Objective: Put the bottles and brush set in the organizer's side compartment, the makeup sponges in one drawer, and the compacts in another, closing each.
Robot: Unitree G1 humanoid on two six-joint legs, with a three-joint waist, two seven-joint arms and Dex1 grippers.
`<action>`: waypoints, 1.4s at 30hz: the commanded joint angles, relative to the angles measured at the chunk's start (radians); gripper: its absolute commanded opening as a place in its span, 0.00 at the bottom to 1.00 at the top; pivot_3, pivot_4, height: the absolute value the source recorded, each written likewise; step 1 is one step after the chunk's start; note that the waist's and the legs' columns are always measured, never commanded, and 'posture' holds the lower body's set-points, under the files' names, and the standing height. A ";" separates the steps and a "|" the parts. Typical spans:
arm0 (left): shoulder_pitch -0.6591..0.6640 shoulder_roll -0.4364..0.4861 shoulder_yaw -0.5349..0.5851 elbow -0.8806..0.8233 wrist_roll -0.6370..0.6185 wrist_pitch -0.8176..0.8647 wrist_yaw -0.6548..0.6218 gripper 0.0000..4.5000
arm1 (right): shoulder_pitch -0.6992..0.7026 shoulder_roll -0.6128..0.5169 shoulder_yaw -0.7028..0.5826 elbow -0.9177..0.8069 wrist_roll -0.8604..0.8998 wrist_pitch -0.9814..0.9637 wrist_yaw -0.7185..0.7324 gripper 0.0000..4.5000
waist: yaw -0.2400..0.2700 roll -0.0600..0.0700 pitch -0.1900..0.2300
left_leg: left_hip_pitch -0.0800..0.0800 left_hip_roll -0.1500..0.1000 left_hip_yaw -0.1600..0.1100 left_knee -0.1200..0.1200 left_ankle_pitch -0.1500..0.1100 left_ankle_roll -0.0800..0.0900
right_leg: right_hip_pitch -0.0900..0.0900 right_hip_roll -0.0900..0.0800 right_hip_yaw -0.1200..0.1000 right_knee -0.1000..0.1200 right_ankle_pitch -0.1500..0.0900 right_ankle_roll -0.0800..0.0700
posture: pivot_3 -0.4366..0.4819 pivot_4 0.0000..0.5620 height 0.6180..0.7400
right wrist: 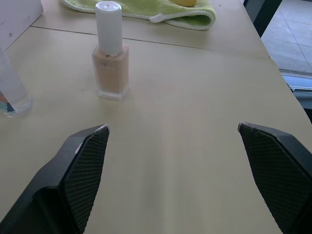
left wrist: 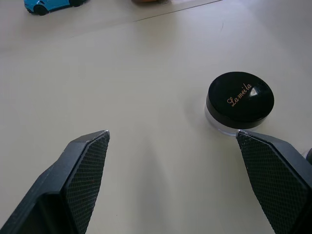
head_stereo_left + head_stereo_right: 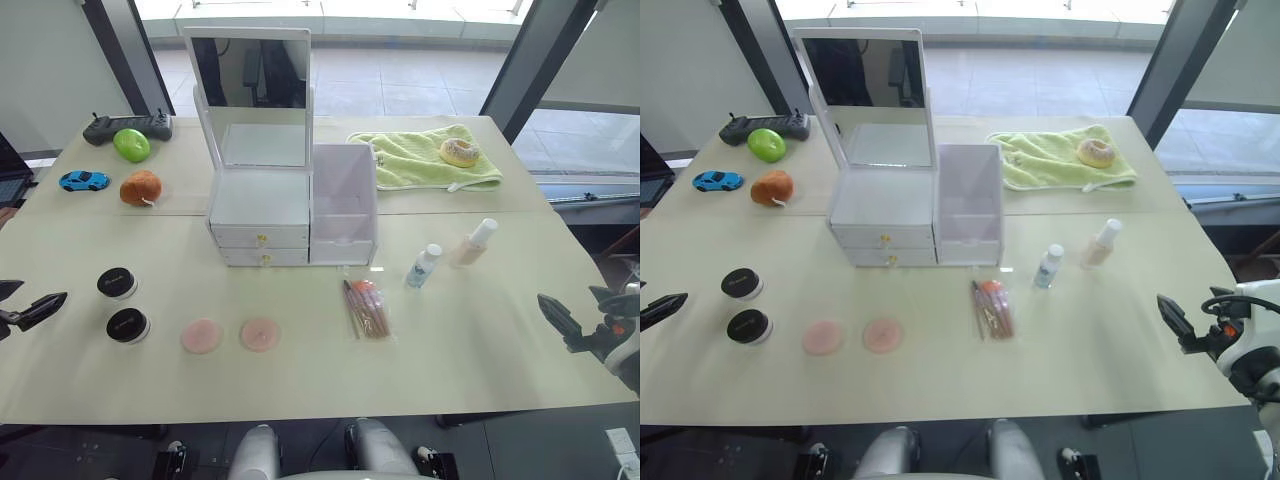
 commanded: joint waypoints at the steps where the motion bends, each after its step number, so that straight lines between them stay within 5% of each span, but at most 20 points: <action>1: -0.023 0.009 -0.001 0.006 0.008 -0.007 0.013 1.00 | 0.006 0.003 -0.037 -0.019 -0.001 -0.026 -0.003 1.00 | 0.000 0.000 0.000 | 0.000 0.000 0.000 0.000 0.000 0.000 | 0.000 0.000 0.000 0.000 0.000 0.000 | 0.48 0.27 1.00; 11: -0.064 -0.013 -0.026 0.010 0.007 -0.006 0.006 1.00 | 0.008 0.003 -0.031 -0.026 0.002 -0.018 -0.009 1.00 | 0.000 0.000 -0.001 | 0.000 0.000 0.000 0.000 0.000 0.000 | 0.000 0.000 0.000 0.000 0.000 0.000 | 0.48 0.27 1.00; 19: -0.196 -0.134 -0.177 -0.399 -0.072 0.184 -0.080 1.00 | -0.162 -0.061 0.129 -0.059 0.010 0.049 -0.016 1.00 | 0.004 -0.003 -0.003 | -0.001 -0.001 0.000 0.003 0.000 0.000 | 0.001 0.001 0.001 0.000 0.001 0.002 | 0.48 0.27 1.00; 31: -0.078 -0.173 -0.289 -1.060 -0.331 0.491 -0.163 1.00 | -0.325 -0.029 0.241 -0.093 0.040 0.191 -0.122 1.00 | -0.004 0.004 -0.002 | -0.001 -0.001 0.000 0.003 0.000 0.001 | 0.003 0.001 0.003 0.000 0.000 0.003 | 0.48 0.27 1.00; 42: -0.103 -0.220 -0.332 -1.216 -0.391 0.573 -0.060 1.00 | -0.496 0.120 0.308 0.019 -0.068 0.235 -0.366 1.00 | -0.004 0.006 -0.002 | -0.001 -0.001 -0.001 0.004 0.000 0.001 | 0.002 0.002 0.003 0.000 0.000 0.003 | 0.48 0.27 1.00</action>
